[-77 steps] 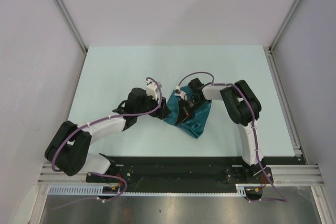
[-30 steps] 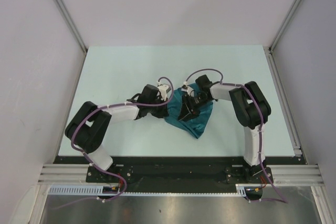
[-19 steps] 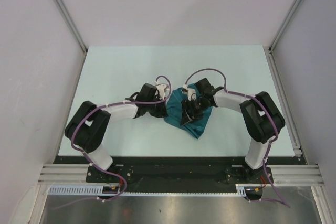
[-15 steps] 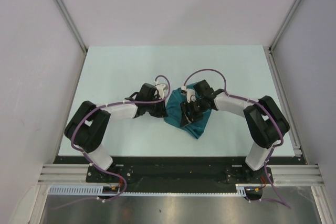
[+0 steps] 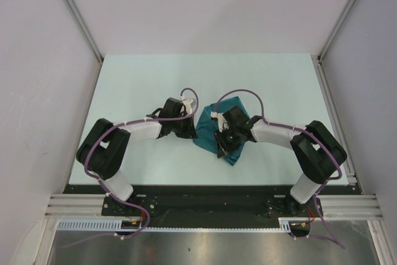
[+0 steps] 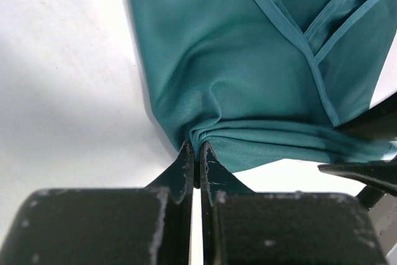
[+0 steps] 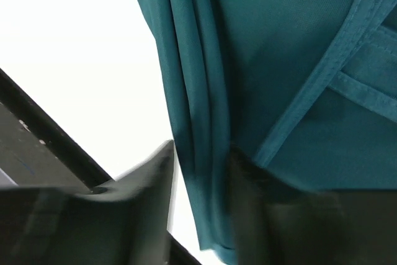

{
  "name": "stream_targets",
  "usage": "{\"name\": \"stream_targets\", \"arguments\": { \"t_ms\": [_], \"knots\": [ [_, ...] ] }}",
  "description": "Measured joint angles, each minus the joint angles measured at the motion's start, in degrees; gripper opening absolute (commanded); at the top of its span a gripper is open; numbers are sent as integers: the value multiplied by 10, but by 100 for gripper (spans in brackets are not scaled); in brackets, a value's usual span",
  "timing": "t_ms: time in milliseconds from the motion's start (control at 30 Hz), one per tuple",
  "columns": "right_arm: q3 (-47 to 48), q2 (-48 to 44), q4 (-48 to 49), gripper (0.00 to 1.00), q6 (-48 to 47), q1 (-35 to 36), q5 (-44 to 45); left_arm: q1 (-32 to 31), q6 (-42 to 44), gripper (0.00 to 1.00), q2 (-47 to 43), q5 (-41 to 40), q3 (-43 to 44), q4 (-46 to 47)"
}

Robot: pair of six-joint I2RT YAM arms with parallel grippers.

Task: Fold the napkin, place the utensils inside, and roll it up
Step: Roll the napkin with the utensil

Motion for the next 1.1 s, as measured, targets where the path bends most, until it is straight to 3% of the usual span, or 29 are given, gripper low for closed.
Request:
{"name": "stream_targets", "arguments": {
  "t_ms": [133, 233, 367, 633, 767, 800, 900, 1100],
  "knots": [
    [-5, 0, -4, 10, 0, 0, -8, 3, -4, 0, 2, 4, 7, -9],
    [-5, 8, -2, 4, -1, -12, -52, 6, -4, 0, 6, 9, 17, -18],
    [-4, 43, 6, 0, 0, -42, -124, 8, -4, 0, 12, 15, 26, -27],
    [7, 107, 10, 2, 2, -104, -254, 15, -4, 0, 54, 32, 65, -54],
    [15, 128, 3, 19, -1, -119, -287, 19, -4, 0, 70, 40, 80, -66],
    [15, 129, 2, 30, -2, -120, -289, 20, -4, 0, 73, 43, 83, -71],
    [17, 125, -11, 47, -2, -121, -301, 21, -3, 0, 79, 47, 92, -81],
    [48, 78, -70, 60, -14, -121, -257, 23, -2, 0, 85, 49, 103, -92]
  ]
}}
